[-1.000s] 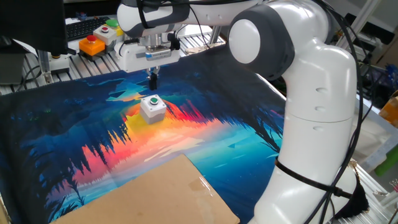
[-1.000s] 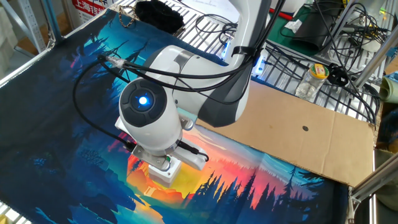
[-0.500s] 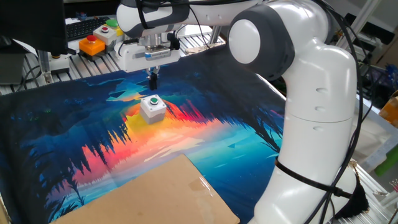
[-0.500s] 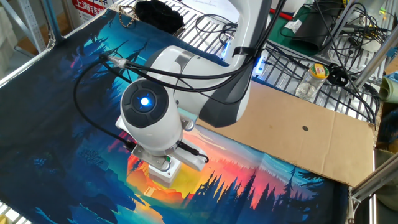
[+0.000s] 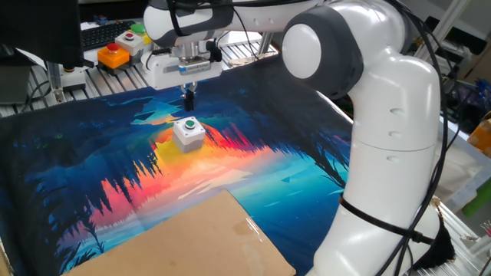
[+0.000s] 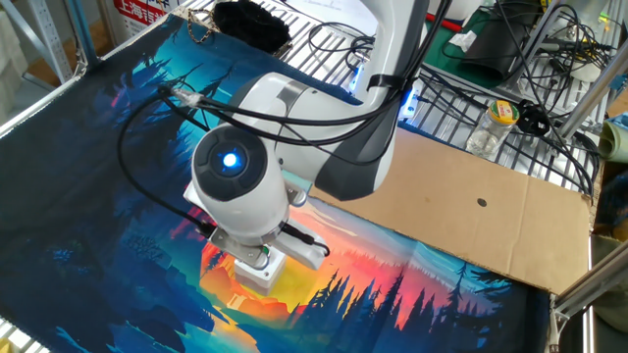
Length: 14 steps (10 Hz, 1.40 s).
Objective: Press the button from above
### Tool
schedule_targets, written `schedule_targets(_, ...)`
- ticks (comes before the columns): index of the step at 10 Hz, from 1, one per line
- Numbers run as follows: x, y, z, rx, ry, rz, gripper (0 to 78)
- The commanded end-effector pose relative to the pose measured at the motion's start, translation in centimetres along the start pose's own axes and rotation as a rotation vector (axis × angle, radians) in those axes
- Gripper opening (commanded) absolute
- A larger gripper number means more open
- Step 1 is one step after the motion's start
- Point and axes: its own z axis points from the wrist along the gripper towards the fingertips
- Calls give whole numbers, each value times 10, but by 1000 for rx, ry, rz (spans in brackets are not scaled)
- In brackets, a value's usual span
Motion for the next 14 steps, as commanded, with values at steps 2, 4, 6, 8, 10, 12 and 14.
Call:
schedule_targets(2,0,-1,-3,1,-22,0,0)
schedule_targets(4,0,-1,-3,0,-22,5,0)
schedule_targets(6,0,-1,-3,-12,-21,6,0)
schedule_targets(8,0,-1,-3,-14,-38,2,0)
schedule_targets(10,0,-1,-3,-13,-40,6,0)
schedule_targets(12,0,-1,-3,-11,-43,9,0)
schedule_targets(14,-1,-1,-2,-11,-41,10,0)
